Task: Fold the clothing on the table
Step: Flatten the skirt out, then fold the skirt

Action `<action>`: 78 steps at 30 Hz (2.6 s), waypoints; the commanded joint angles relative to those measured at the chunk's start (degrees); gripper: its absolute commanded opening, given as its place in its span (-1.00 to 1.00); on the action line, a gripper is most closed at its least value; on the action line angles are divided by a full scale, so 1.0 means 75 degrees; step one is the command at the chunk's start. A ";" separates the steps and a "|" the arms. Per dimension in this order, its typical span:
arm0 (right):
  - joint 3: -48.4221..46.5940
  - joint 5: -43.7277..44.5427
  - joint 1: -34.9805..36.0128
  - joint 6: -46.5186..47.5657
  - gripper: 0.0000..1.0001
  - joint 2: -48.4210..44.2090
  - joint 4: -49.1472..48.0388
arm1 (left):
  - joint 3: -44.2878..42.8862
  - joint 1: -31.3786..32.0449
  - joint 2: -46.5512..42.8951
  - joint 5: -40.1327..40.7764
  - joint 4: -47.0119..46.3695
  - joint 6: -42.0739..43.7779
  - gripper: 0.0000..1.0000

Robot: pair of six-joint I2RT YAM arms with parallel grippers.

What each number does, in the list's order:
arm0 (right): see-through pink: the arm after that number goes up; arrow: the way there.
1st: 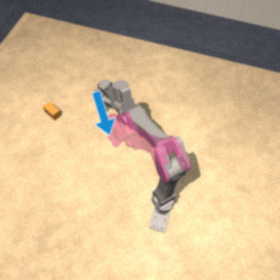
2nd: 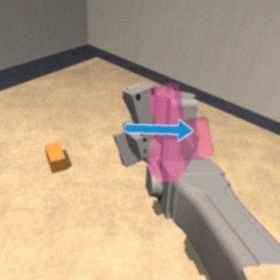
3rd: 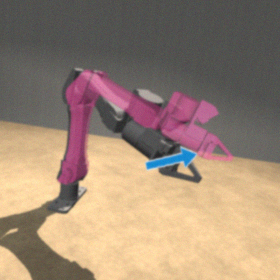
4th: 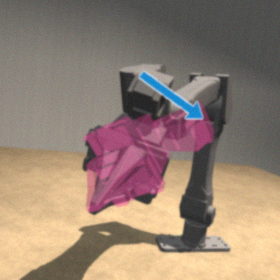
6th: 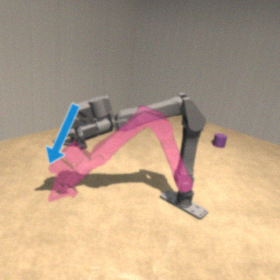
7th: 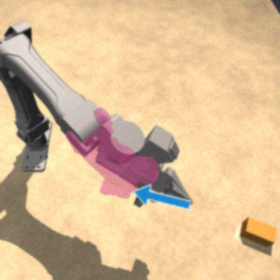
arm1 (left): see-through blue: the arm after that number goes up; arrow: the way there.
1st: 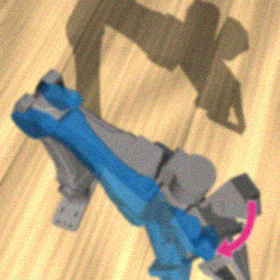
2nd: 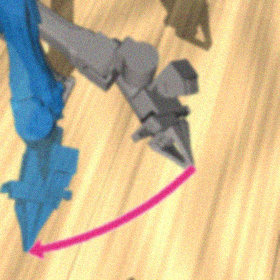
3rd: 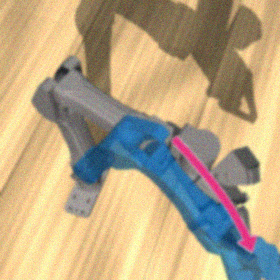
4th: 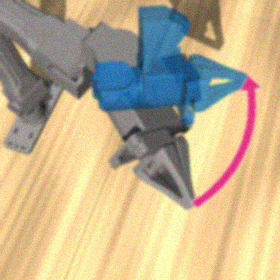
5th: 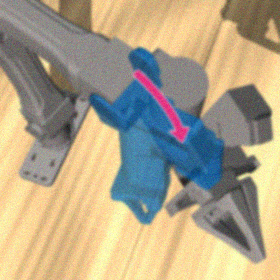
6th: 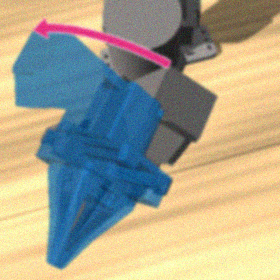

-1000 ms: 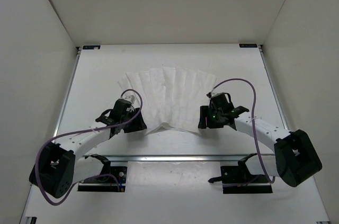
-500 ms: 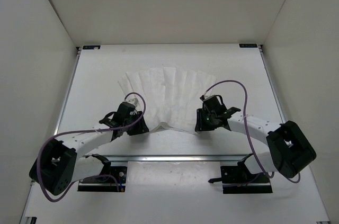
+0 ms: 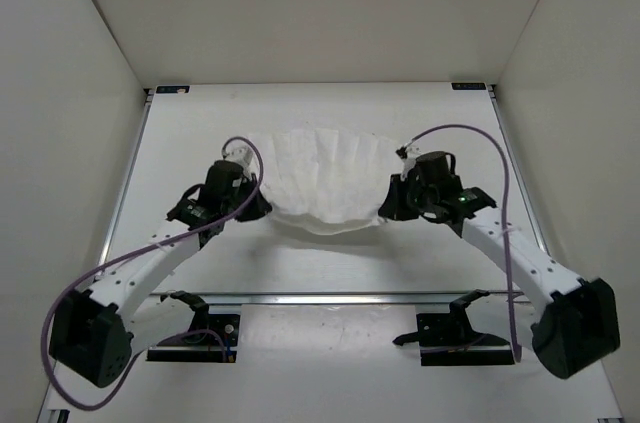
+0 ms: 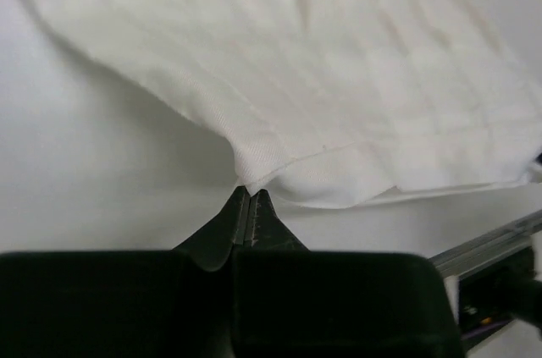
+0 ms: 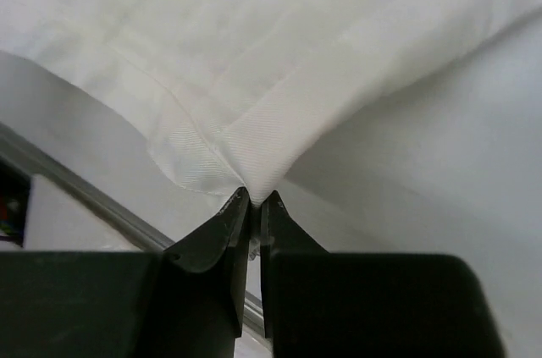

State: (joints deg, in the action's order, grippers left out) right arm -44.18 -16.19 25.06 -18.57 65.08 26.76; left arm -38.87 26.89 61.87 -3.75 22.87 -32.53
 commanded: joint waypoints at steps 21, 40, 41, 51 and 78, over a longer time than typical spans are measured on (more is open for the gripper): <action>-0.6414 -0.1874 -0.1396 0.1361 -0.99 0.2265 0.1163 | -0.7135 -0.1452 0.2350 -0.0777 0.1987 0.1290 -1.00; -0.2163 -0.1464 -0.2028 0.0005 -1.00 0.2456 -0.1411 | -0.0762 -0.1349 0.1349 -0.1012 -0.1196 -0.0031 -1.00; -0.1522 -0.1312 -0.2040 -0.0125 -1.00 0.2386 -0.1412 | -0.0120 -0.1243 0.1302 -0.1070 -0.1488 -0.0091 -1.00; 0.1095 -0.0315 -0.0541 -0.0641 -1.00 0.0116 0.0204 | 0.1490 -0.0175 -0.0979 -0.1387 0.0393 0.0318 -1.00; -0.0496 -0.1920 -0.1852 0.0004 -1.00 -0.2774 0.3515 | -0.0643 -0.1333 -0.2791 -0.1784 0.2474 0.0283 -1.00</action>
State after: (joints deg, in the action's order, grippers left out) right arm -46.50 -34.65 12.64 -20.80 40.23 57.54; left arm -43.55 22.31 36.69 -23.44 45.74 -33.41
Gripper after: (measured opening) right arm 0.042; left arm 0.012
